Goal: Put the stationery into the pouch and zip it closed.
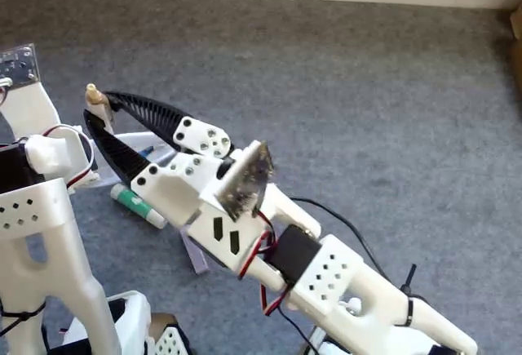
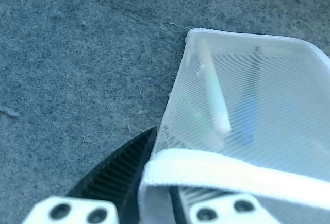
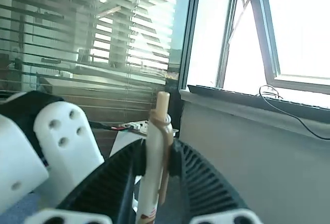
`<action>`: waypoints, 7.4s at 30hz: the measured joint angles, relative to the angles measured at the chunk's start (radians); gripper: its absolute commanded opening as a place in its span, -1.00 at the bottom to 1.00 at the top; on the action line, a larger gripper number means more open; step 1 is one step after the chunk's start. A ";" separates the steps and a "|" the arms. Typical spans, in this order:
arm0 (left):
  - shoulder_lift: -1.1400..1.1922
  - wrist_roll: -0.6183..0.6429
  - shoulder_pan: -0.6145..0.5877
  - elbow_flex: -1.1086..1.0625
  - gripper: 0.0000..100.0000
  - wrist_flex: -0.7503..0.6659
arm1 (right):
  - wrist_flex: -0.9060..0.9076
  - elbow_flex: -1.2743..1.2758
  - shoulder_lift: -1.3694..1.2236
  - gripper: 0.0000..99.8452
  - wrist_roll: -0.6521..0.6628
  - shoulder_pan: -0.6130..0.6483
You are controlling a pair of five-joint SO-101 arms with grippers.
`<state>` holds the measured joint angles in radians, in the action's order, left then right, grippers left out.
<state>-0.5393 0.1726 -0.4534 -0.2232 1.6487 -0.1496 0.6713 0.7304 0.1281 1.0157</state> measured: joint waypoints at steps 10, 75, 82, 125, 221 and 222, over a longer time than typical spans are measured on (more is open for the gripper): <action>0.000 0.000 0.000 -0.012 -0.99 0.000 | 0.089 0.000 -0.023 -0.99 0.272 -0.017; 0.000 0.000 0.000 -0.028 -0.99 -0.017 | 0.905 -0.341 -0.025 -0.73 -0.048 0.012; 0.000 0.000 0.000 -0.028 -0.99 -0.017 | 0.905 -0.334 -0.025 -0.73 -0.213 -0.089; 0.000 0.000 -0.009 -0.028 -0.99 -0.017 | 0.718 0.029 0.141 -0.73 -0.247 -0.005; 0.000 0.000 -0.008 -0.028 -0.99 -0.034 | 1.126 -0.209 0.146 -0.68 0.126 0.180; 0.000 0.000 -0.008 -0.028 -0.99 -0.034 | 1.140 -0.209 0.146 -0.68 0.126 0.180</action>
<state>-0.5393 0.1726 -0.4611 -0.2509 1.6149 0.9904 0.4626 0.8761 0.2539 1.1953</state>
